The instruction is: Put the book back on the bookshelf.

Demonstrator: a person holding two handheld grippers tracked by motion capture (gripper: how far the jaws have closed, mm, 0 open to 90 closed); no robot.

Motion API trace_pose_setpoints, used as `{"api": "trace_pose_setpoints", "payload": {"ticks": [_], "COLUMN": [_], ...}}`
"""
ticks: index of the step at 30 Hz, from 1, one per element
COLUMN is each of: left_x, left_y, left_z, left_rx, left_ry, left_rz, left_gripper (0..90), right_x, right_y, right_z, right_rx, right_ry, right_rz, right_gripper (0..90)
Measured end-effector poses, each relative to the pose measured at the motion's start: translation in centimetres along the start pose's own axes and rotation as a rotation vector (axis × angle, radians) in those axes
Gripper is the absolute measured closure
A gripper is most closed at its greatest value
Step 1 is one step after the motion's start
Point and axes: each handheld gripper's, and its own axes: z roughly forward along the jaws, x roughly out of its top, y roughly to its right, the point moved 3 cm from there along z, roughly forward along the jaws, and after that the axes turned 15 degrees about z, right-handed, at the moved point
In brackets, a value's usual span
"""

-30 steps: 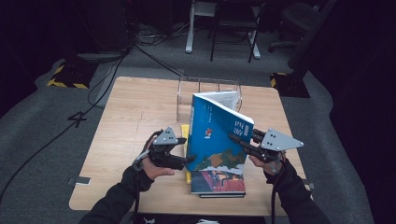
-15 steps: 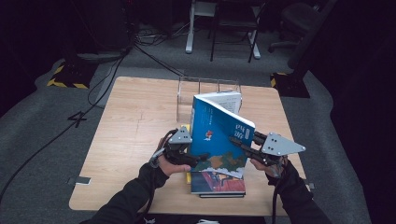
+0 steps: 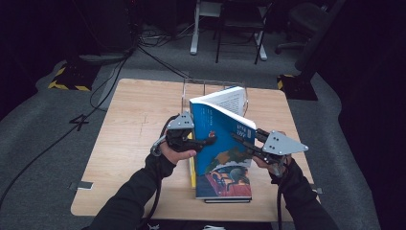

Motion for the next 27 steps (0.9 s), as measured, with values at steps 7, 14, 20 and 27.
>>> {"api": "trace_pose_setpoints", "payload": {"ticks": [7, 14, 20, 27], "left_x": [1.3, 1.8, 1.8, 1.5], "left_y": [0.5, 2.4, 2.9, 3.5], "left_z": [-1.4, -1.4, -1.3, -1.5], "left_rx": [0.011, -0.009, -0.003, 0.016], "left_ry": [0.009, 0.041, 0.055, 0.079], "left_rz": [0.083, 0.115, 0.109, 0.103], "left_gripper": [53.5, 57.9, 59.3, 59.8], "right_x": [0.4, 1.0, 1.5, 0.7], "right_y": [-0.3, -0.4, -0.5, 1.7], "right_z": [-0.1, -1.9, -3.4, -4.4], "right_rx": [-0.005, -0.037, -0.174, -0.266], "right_ry": [0.028, 0.076, 0.096, 0.107], "right_rz": [-0.004, 0.021, -0.052, 0.067], "right_gripper": [77.3, 64.5, 51.8, 40.7]}}
